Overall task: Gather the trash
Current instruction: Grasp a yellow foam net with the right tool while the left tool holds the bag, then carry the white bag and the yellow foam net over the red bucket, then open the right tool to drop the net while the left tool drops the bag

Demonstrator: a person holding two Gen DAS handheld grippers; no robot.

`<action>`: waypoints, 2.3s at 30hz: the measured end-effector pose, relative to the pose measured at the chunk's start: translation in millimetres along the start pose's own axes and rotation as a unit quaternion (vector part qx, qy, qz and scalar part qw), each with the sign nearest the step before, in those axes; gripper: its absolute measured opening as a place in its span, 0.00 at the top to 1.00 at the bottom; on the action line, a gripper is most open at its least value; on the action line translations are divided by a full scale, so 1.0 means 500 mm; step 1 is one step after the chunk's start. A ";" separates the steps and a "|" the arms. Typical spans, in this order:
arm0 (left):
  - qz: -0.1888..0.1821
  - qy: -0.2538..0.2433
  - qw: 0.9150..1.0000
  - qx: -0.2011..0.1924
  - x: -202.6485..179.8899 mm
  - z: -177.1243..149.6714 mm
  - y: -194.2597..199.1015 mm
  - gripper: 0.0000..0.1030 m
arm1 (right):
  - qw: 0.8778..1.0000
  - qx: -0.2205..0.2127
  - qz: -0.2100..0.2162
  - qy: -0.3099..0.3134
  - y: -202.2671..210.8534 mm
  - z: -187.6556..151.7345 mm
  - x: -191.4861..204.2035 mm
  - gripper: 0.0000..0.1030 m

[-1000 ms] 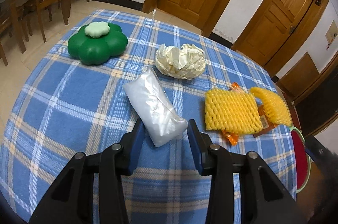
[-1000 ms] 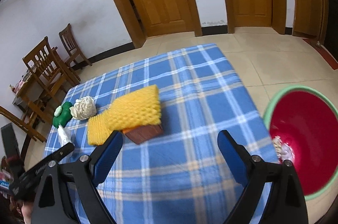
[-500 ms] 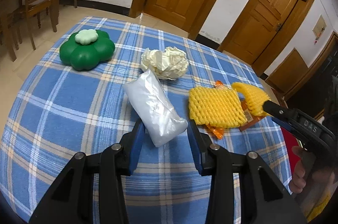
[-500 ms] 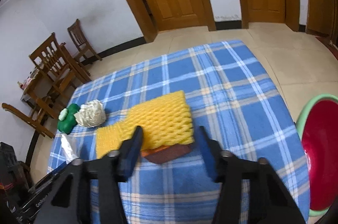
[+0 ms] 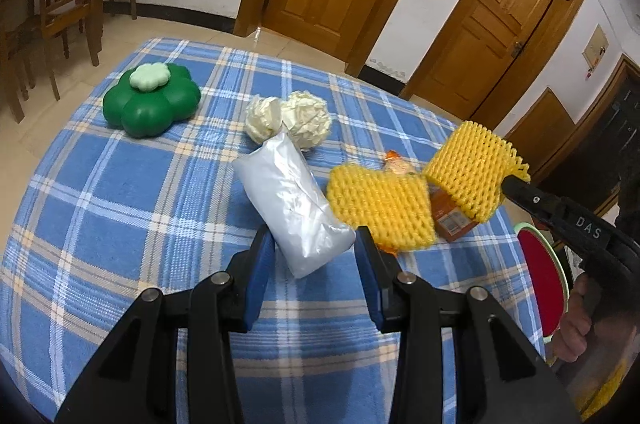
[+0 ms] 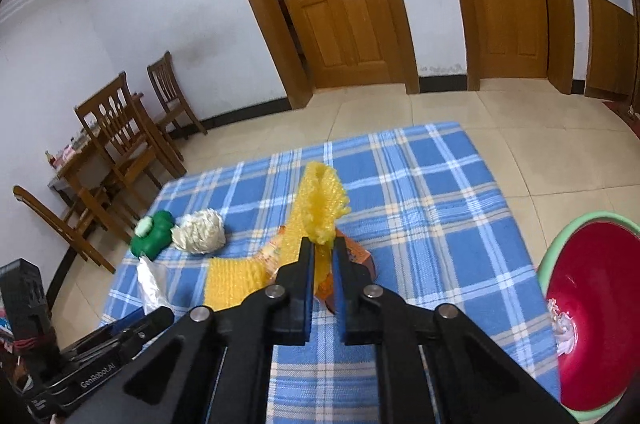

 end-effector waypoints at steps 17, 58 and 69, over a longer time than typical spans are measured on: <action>-0.042 -0.030 0.999 -0.011 -0.096 0.012 0.066 0.60 | 0.997 -0.066 -0.008 -0.031 0.175 0.030 -0.056 0.90; -0.152 -0.173 0.972 0.052 -0.457 -0.100 0.058 0.60 | 0.970 -0.067 -0.164 -0.165 0.356 -0.085 -0.425 0.87; -0.164 -0.205 0.962 0.078 -0.528 -0.145 0.024 0.60 | 0.963 -0.052 -0.182 -0.194 0.345 -0.122 -0.482 0.82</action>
Point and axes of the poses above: each gripper's, at about its wrist camera, not at the fingertips, and y roughly against the way its jaws point, x to its left, z to its top, the point moved 5 cm from there along -y, roughly the way its jaws point, and after that the axes turned 14 degrees about -x, right-handed, at the moved point
